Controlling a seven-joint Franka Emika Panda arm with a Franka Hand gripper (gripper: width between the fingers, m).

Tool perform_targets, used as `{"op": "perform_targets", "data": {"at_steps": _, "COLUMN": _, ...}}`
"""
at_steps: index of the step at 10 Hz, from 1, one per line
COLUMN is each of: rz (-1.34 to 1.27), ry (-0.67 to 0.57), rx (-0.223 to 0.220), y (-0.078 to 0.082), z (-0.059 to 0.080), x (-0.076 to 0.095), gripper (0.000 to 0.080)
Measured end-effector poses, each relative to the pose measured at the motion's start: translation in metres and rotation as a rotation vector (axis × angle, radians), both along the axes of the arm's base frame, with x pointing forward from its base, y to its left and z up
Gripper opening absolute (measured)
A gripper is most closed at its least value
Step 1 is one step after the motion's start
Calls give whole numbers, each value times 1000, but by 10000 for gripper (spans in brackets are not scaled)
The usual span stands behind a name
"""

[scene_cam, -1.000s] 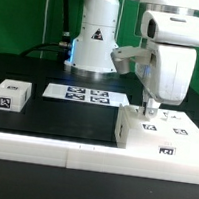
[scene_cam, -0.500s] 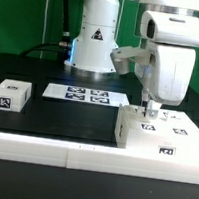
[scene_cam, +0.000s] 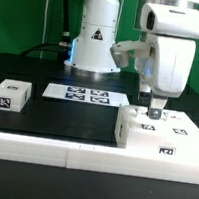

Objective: Assemble cabinet

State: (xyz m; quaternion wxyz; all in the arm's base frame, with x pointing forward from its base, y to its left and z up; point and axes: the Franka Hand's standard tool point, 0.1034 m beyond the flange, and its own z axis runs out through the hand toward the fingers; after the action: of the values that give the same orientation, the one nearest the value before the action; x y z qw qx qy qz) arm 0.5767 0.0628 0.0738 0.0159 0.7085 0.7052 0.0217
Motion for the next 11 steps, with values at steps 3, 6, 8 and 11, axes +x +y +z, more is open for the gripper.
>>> {"op": "perform_targets", "data": {"at_steps": 3, "rz": -156, "ry": -58, "rx": 23, "y": 1, "z": 11, "x": -20, "gripper": 795}}
{"op": "perform_targets", "data": {"at_steps": 6, "rz": -293, "ry": -70, "rx": 54, "y": 14, "z": 2, "x": -42, "gripper": 797}}
{"op": "perform_targets", "data": {"at_steps": 8, "rz": -322, "ry": -70, "rx": 57, "y": 15, "z": 3, "x": -41, "gripper": 797}}
{"op": "perform_targets", "data": {"at_steps": 11, "rz": -475, "ry": -61, "rx": 78, "y": 16, "z": 2, "x": -42, "gripper": 797}}
